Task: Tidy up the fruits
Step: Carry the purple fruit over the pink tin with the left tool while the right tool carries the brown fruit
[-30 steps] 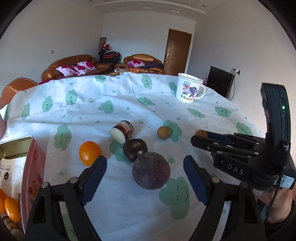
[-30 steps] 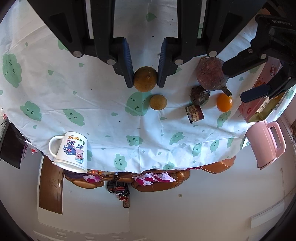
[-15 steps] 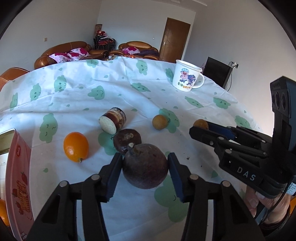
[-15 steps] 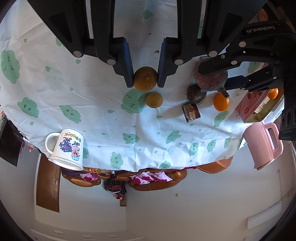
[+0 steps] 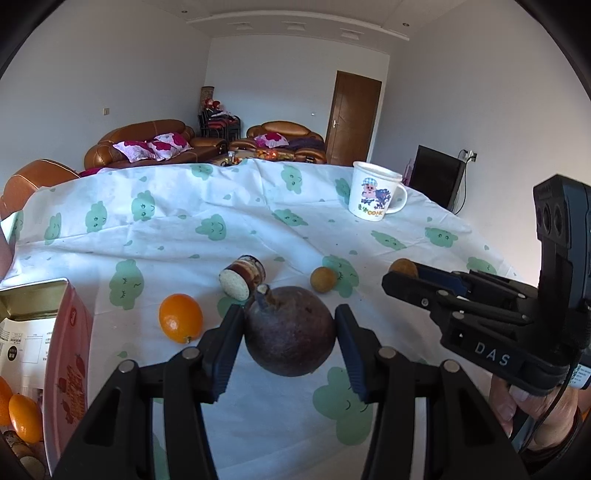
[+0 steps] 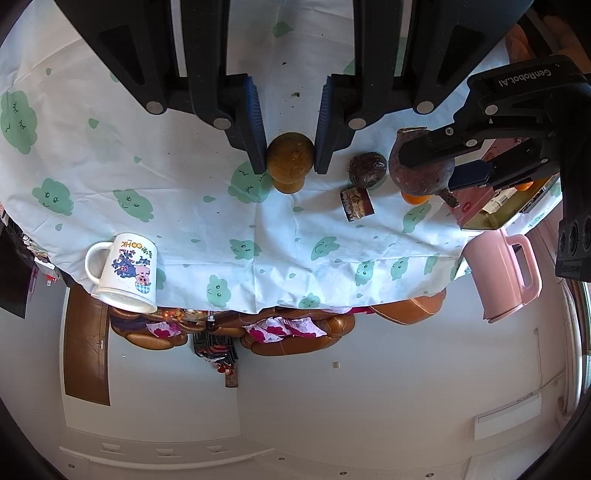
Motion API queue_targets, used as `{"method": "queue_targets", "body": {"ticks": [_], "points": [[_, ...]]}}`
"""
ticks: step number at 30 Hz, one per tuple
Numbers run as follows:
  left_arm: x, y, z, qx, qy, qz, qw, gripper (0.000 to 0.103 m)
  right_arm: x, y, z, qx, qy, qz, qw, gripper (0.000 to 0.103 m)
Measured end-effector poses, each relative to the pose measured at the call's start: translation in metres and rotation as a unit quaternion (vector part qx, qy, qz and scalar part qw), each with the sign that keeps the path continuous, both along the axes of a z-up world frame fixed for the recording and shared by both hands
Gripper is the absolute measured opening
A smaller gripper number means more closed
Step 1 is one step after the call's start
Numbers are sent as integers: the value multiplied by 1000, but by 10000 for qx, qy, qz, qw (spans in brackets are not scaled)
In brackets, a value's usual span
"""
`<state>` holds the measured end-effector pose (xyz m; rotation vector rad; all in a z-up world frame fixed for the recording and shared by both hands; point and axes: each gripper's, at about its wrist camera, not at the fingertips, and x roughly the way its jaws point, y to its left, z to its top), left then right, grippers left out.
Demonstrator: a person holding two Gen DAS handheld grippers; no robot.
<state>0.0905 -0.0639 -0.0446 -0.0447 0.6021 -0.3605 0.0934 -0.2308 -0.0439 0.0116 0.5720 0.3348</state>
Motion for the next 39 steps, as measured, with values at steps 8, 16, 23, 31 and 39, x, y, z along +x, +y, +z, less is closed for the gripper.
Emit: {"method": "queue_targets", "body": {"ticks": [8, 16, 23, 31, 39], "points": [[-7, 5, 5, -45, -285, 142, 9995, 52, -10, 0, 5, 25, -275, 57, 9996, 28], [-15, 5, 8, 7, -516, 233, 9984, 52, -16, -2, 8, 64, -499, 94, 9987, 28], [-22, 3, 11, 98, -718, 280, 9970, 52, -24, -2, 11, 96, -700, 118, 9974, 28], [-27, 3, 13, 117, -864, 319, 9957, 52, -32, 0, 14, 52, -921, 143, 9956, 28], [-33, 1, 16, 177, -1034, 356, 9938, 52, -43, 1, 17, 31, -1181, 159, 9929, 28]]}}
